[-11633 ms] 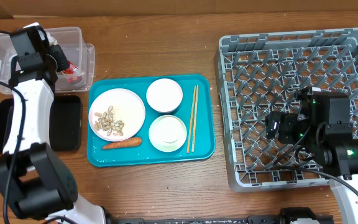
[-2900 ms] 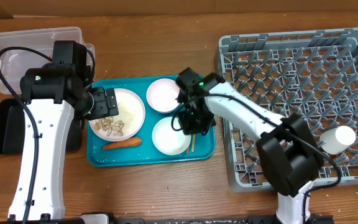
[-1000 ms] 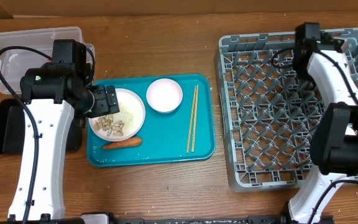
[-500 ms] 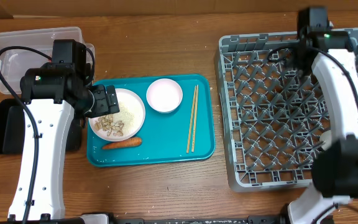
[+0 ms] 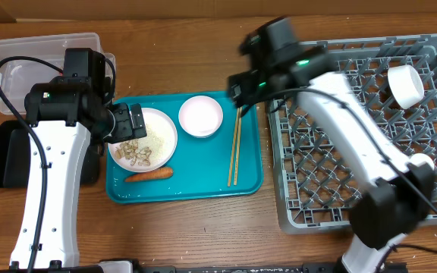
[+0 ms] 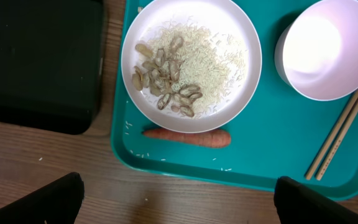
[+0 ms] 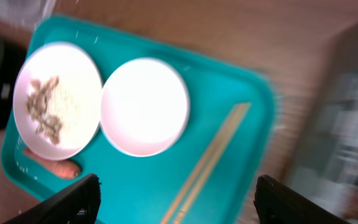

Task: Sort waste into correct bins and load items into the dishwasher
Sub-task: 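Grasp the pink-rimmed bowl on the tray with the right gripper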

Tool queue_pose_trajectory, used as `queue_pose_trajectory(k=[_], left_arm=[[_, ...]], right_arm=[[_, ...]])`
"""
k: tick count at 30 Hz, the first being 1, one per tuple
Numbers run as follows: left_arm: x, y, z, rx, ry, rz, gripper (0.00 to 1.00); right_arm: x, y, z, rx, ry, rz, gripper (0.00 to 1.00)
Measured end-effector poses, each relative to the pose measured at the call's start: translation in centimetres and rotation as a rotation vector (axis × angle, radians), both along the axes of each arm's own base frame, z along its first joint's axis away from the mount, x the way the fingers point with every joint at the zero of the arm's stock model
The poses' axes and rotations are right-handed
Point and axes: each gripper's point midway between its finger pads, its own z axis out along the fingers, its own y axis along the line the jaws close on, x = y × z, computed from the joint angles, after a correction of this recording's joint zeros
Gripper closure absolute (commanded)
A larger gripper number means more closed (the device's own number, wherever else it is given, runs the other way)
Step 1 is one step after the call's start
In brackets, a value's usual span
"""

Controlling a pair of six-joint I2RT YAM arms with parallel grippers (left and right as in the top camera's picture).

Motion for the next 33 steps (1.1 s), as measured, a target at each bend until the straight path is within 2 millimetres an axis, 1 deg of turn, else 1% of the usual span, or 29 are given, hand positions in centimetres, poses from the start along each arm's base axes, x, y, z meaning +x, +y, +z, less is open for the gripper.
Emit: queue_pose_trajectory(k=[3, 5, 7, 10, 14, 16, 17, 18, 19, 22, 25, 27, 28, 30, 31, 32, 33], left_arm=[[0.0, -0.1, 0.0, -0.005, 0.000, -0.001, 0.00], [0.0, -0.1, 0.0, -0.007, 0.000, -0.002, 0.00], [0.0, -0.1, 0.0, -0.007, 0.000, -0.002, 0.00], [0.0, -0.1, 0.0, -0.007, 0.000, -0.002, 0.00], [0.0, -0.1, 0.0, -0.007, 0.000, -0.002, 0.00], [0.0, -0.1, 0.0, -0.007, 0.000, -0.002, 0.00], [0.0, -0.1, 0.0, -0.007, 0.000, -0.002, 0.00], [0.0, -0.1, 0.0, -0.007, 0.000, -0.002, 0.00], [0.0, -0.1, 0.0, -0.007, 0.000, -0.002, 0.00], [0.0, -0.1, 0.0, -0.007, 0.000, -0.002, 0.00], [0.0, -0.1, 0.0, -0.007, 0.000, -0.002, 0.00], [0.0, -0.1, 0.0, -0.007, 0.000, -0.002, 0.00], [0.0, -0.1, 0.0, -0.007, 0.000, -0.002, 0.00], [0.0, -0.1, 0.0, -0.007, 0.000, -0.002, 0.00], [0.0, -0.1, 0.0, -0.007, 0.000, -0.002, 0.00], [0.0, -0.1, 0.0, -0.007, 0.000, -0.002, 0.00], [0.0, -0.1, 0.0, -0.007, 0.000, -0.002, 0.00]], right_arm=[[-0.4, 2.7, -2.8, -0.008, 0.040, 0.024, 0.22], [-0.4, 3.8, -4.8, -0.021, 0.067, 0.022, 0.23], [-0.2, 4.6, -6.8, -0.031, 0.090, 0.006, 0.28], [0.3, 5.1, -9.5, -0.050, 0.118, -0.016, 0.29], [0.6, 4.5, -12.7, -0.101, 0.157, -0.079, 0.33], [0.7, 4.2, -13.9, -0.123, 0.172, -0.102, 0.41], [0.7, 4.1, -14.2, -0.129, 0.177, -0.110, 0.56], [0.7, 3.9, -14.6, -0.136, 0.182, -0.118, 0.68], [0.7, 3.9, -14.8, -0.141, 0.185, -0.126, 0.78], [0.8, 3.7, -15.1, -0.151, 0.187, -0.138, 0.96], [0.5, 3.2, -15.1, -0.167, 0.201, -0.149, 0.96], [0.3, 2.3, -14.7, -0.206, 0.217, -0.161, 0.96], [0.4, 1.7, -14.4, -0.225, 0.215, -0.173, 0.96], [1.3, -0.1, -12.8, -0.267, 0.199, -0.208, 0.96], [1.9, -1.1, -11.6, -0.289, 0.178, -0.233, 0.96], [2.7, -2.4, -10.1, -0.306, 0.150, -0.264, 0.96], [3.7, -3.9, -8.0, -0.329, 0.104, -0.304, 0.96]])
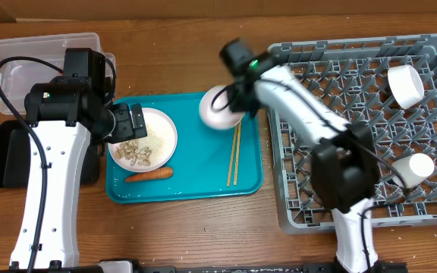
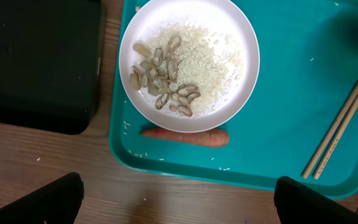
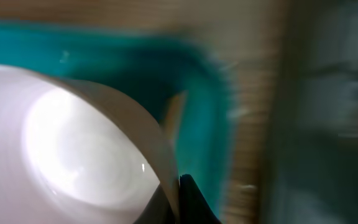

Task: Sort waste into correct bins and load items into the dishwasher
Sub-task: 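Grasp the pink-rimmed bowl on the tray with the right gripper, then place the pink-rimmed bowl in the rack's back right with the right gripper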

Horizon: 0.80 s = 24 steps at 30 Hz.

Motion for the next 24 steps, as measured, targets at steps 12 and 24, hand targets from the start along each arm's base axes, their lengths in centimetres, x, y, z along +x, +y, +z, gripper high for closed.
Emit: queue_pose_trajectory(k=[12, 24], left_arm=[[0.0, -0.1, 0.0, -0.003, 0.001, -0.001, 0.00], [0.0, -0.1, 0.0, -0.003, 0.000, -0.001, 0.00]], right_arm=[[-1.6, -23.9, 22.8, -0.617, -0.567, -0.659, 0.96], [-2.5, -34.4, 12.6, -0.899, -0.421, -0.913, 0.96]])
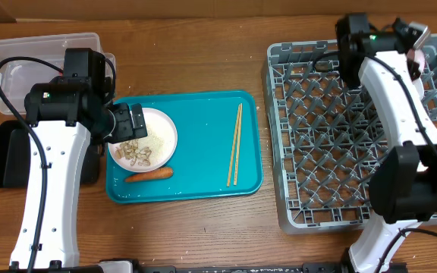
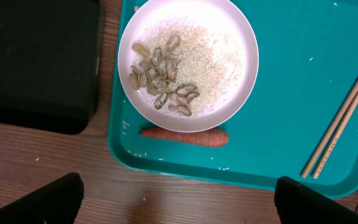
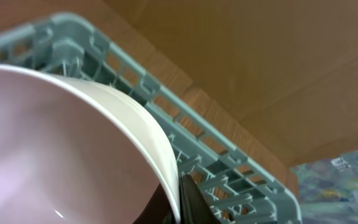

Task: Sort waste into correct bins and load items into the dishwasher
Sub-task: 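Place the pink-rimmed bowl in the rack's back right with the right gripper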

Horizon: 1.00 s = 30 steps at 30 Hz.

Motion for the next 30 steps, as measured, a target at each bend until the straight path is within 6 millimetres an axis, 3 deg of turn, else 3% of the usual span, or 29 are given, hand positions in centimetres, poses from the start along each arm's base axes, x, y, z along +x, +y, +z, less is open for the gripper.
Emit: queue_pose_trajectory(k=[5, 9, 17, 30], left_arm=[[0.0, 0.0, 0.0, 0.000, 0.000, 0.000, 0.00], [0.0, 0.0, 0.0, 0.000, 0.000, 0.000, 0.00], [0.0, 0.0, 0.0, 0.000, 0.000, 0.000, 0.00], [0.0, -0.1, 0.0, -0.003, 0.000, -0.001, 0.00]], right_arm=[[-0.3, 0.3, -3.5, 0.013, 0.060, 0.004, 0.96], [-0.2, 1.2, -5.0, 0.036, 0.075, 0.022, 0.96], [-0.2, 2.9, -6.3, 0.074, 0.092, 0.053, 0.87], [-0.9, 5.5, -7.4, 0.131, 0.155, 0.100, 0.87]])
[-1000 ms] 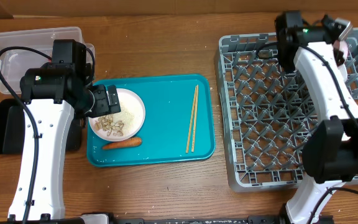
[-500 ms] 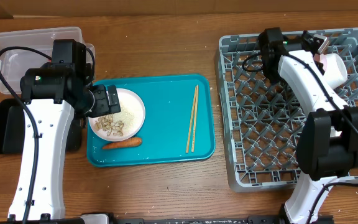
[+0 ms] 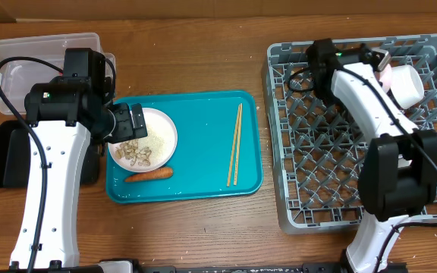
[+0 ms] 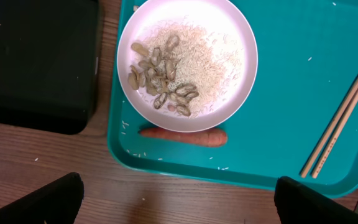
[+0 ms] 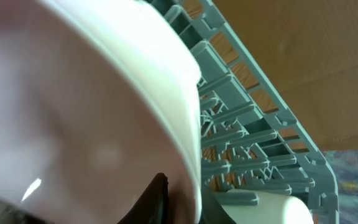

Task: Sort waste into correct bins and load items into the dishwasher
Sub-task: 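Place the pink-rimmed bowl in the rack's back right with the right gripper, then move the right gripper left over the wooden chopsticks on the teal tray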

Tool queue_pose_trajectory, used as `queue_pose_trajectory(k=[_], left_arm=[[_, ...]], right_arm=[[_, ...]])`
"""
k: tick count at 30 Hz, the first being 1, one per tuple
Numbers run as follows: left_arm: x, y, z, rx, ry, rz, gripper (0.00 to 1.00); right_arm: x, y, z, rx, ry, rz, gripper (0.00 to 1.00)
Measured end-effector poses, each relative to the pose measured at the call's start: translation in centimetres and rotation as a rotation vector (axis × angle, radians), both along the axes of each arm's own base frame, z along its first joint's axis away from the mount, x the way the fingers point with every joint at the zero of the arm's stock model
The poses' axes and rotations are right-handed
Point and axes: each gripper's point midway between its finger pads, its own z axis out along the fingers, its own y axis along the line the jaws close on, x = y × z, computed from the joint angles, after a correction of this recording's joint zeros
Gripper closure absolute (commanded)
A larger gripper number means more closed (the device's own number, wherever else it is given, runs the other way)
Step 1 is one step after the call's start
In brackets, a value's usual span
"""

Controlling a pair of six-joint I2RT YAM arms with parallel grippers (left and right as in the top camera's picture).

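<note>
My right gripper (image 5: pixel 173 199) is shut on the rim of the white bowl (image 5: pixel 73 93), which fills the right wrist view. In the overhead view the right gripper (image 3: pixel 378 64) holds it over the far part of the grey dishwasher rack (image 3: pixel 340 174), next to a white cup (image 3: pixel 405 85). The teal tray (image 4: pixel 278 106) carries a plate of rice and peanuts (image 4: pixel 187 56), a carrot (image 4: pixel 183 135) and chopsticks (image 4: pixel 340 115). Over the tray's near edge hangs my left gripper (image 4: pixel 179 199), open and holding nothing.
A black bin (image 3: pixel 6 155) lies left of the tray, and a clear plastic container (image 3: pixel 21 53) stands behind it. The white cup (image 5: pixel 272 208) lies among the rack's tines close to the bowl.
My right gripper and the bowl have moved from the rack's far right corner to a lower spot, further left, beside the white cup. The left arm has not moved.
My right gripper was open above the tray, where the bowl stood. Then it was shut on the bowl's rim at the tray's right edge. Then the bowl was over the rack's far corner, and now low in the rack. The left gripper stayed open over the tray.
</note>
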Motion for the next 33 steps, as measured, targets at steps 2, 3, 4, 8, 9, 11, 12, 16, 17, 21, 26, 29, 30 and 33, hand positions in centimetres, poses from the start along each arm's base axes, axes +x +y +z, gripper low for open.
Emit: queue_pose_trajectory(k=[2, 3, 4, 8, 9, 11, 12, 16, 17, 21, 26, 29, 30, 33], left_arm=[[0.0, 0.0, 0.0, 0.000, 0.000, 0.000, 0.00], [0.0, 0.0, 0.0, 0.000, 0.000, 0.000, 0.00], [0.0, 0.0, 0.0, 0.000, 0.000, 0.000, 0.00], [0.0, 0.0, 0.0, 0.000, 0.000, 0.000, 0.00], [0.0, 0.0, 0.0, 0.000, 0.000, 0.000, 0.00], [0.0, 0.0, 0.0, 0.000, 0.000, 0.000, 0.00], [0.0, 0.0, 0.0, 0.000, 0.000, 0.000, 0.00], [0.0, 0.0, 0.0, 0.000, 0.000, 0.000, 0.00], [0.0, 0.0, 0.0, 0.000, 0.000, 0.000, 0.00], [0.0, 0.0, 0.0, 0.000, 0.000, 0.000, 0.00], [0.0, 0.0, 0.0, 0.000, 0.000, 0.000, 0.00], [0.0, 0.0, 0.0, 0.000, 0.000, 0.000, 0.00], [0.0, 0.0, 0.0, 0.000, 0.000, 0.000, 0.00], [0.0, 0.0, 0.0, 0.000, 0.000, 0.000, 0.00]], right_arm=[[0.0, 0.7, 0.0, 0.003, 0.004, 0.016, 0.87], [0.1, 1.1, -0.1, 0.009, 0.007, 0.026, 0.87], [0.1, 1.5, -0.2, 0.015, 0.012, 0.033, 0.87], [-1.0, 3.1, -1.5, 0.073, 0.088, 0.064, 0.80], [-1.2, 3.5, -1.7, 0.088, 0.101, 0.068, 0.74], [-1.5, 4.0, -2.0, 0.110, 0.120, 0.075, 0.64], [-1.6, 4.3, -2.2, 0.120, 0.137, 0.083, 0.64], [-2.3, 5.4, -2.5, 0.145, 0.170, 0.097, 0.64], [-2.4, 5.7, -2.6, 0.152, 0.179, 0.102, 0.63], [-2.9, 6.3, -2.7, 0.184, 0.197, 0.108, 0.50], [-3.7, 7.0, -0.2, 0.250, 0.135, 0.124, 0.17], [-4.2, 7.7, 2.8, 0.309, 0.058, 0.169, 0.00], [-4.3, 8.1, 3.8, 0.338, 0.029, 0.191, 0.00], [-4.0, 10.1, 5.9, 0.472, -0.048, 0.294, 0.00]])
